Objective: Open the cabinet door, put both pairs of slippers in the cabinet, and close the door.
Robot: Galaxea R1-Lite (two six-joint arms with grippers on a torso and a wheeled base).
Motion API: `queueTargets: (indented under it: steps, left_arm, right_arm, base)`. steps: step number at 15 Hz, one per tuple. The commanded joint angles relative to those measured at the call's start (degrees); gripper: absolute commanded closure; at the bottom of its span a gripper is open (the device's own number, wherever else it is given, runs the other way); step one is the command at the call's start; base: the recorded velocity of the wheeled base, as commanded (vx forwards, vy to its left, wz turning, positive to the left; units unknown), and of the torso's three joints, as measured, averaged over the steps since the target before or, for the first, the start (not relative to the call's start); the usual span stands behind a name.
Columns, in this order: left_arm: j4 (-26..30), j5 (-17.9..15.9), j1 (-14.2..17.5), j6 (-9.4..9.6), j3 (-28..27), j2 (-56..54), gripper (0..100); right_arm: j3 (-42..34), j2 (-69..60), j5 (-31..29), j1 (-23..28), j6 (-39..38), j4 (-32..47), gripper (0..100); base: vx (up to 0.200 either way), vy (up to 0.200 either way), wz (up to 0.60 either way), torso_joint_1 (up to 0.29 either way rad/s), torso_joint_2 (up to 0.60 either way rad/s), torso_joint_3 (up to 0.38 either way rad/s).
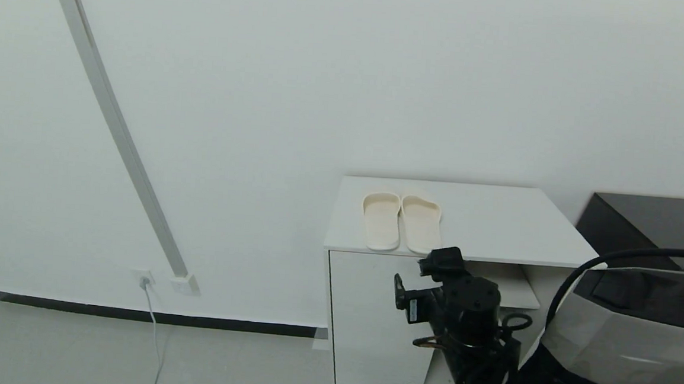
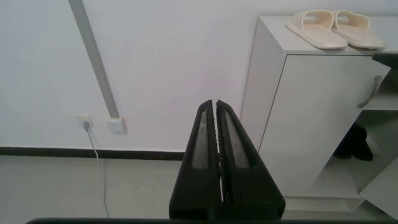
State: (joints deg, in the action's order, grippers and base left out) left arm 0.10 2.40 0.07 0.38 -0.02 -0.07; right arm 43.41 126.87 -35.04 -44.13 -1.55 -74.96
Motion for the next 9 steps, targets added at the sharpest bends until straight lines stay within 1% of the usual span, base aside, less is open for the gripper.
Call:
queueTargets:
  steps: [1,3,5,7,9]
  left_arm:
    - [0.0,0.1,0.0,-0.03,0.0,0.1,100]
    - [0.0,0.1,0.0,-0.03,0.0,0.1,100]
    - [0.0,0.1,0.0,0.15,0.0,0.1,100]
    - [0.0,0.1,0.0,0.06,0.0,0.1,100]
    - [0.0,0.0,0.0,0.06,0.0,0.1,100]
  right_arm:
    - [11.4,-5.0,0.0,-0.3,-4.2,13.8,0]
    - [18.1,-8.3,0.0,-0.2,-6.4,26.8,0]
    - [22.8,-9.9,-0.4,-0.3,-8.9,36.1,0]
    - [23.7,-9.9,-0.4,-0.9,-11.2,38.0,0]
    - [22.6,-9.4,-0.4,-1.0,-12.8,38.0,0]
  base:
    - [0.0,0.0,0.0,0.0,0.0,0.0]
    - [0.0,0.0,0.0,0.0,0.0,0.0]
    - [0.0,0.0,0.0,0.0,0.0,0.0]
    - [0.0,0.0,0.0,0.0,0.0,0.0]
    - [0.0,0.0,0.0,0.0,0.0,0.0]
